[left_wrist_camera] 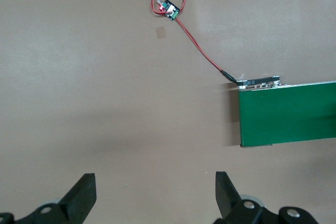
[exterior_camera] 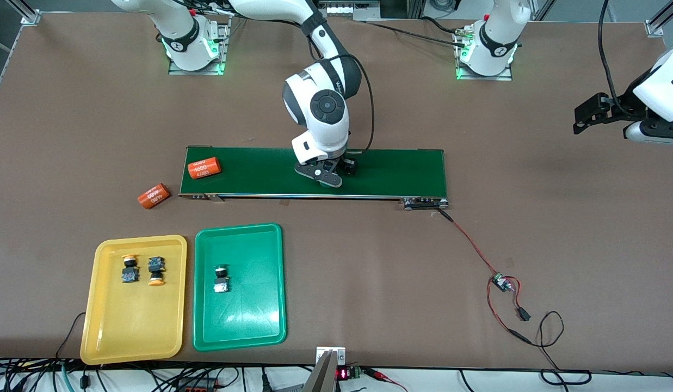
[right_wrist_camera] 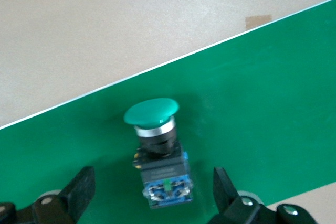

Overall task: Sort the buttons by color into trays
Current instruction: 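Grasp the green button and lift it with the right gripper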

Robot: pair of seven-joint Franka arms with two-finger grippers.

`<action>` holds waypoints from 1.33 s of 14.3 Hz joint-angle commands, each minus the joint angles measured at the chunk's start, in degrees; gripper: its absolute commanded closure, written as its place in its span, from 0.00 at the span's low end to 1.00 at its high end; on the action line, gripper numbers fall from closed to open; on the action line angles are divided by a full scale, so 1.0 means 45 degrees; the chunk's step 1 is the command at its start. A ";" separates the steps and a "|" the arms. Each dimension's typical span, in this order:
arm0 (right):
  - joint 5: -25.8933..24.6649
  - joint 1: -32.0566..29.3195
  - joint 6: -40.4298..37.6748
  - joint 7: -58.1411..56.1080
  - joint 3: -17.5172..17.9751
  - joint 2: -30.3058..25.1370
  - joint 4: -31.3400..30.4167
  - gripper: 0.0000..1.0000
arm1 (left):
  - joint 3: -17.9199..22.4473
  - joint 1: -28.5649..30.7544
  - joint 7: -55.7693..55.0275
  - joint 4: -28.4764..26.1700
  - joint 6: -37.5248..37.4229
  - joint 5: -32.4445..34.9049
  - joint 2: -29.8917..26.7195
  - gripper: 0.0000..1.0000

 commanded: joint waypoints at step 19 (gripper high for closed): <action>0.0072 -0.0887 -0.0154 -0.0794 -0.0129 0.0171 0.0743 0.98 | 0.0095 0.0140 0.0283 0.0327 -0.0355 -0.0060 0.0119 0.00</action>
